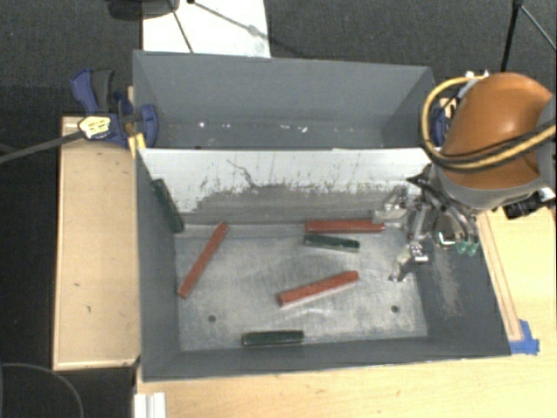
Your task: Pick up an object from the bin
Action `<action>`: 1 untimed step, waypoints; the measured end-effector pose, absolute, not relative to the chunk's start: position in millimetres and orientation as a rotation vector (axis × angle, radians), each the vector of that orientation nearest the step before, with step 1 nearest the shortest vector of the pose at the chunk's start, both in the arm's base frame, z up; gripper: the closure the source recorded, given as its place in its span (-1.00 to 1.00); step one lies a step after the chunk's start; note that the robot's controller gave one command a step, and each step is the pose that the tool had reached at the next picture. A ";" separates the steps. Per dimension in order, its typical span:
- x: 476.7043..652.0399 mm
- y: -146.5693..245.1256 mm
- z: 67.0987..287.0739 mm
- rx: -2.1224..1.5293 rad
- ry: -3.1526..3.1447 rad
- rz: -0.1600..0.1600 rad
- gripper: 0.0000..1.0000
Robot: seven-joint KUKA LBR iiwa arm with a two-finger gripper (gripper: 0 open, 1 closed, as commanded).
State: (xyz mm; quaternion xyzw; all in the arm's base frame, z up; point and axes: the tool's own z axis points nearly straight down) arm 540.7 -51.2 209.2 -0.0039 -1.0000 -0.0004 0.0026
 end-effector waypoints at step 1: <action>542.3 -51.1 213.4 -0.010 -3.144 0.000 -1.00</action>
Offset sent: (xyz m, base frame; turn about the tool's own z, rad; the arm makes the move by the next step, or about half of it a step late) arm 0.0036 0.0337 -0.1392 -0.1161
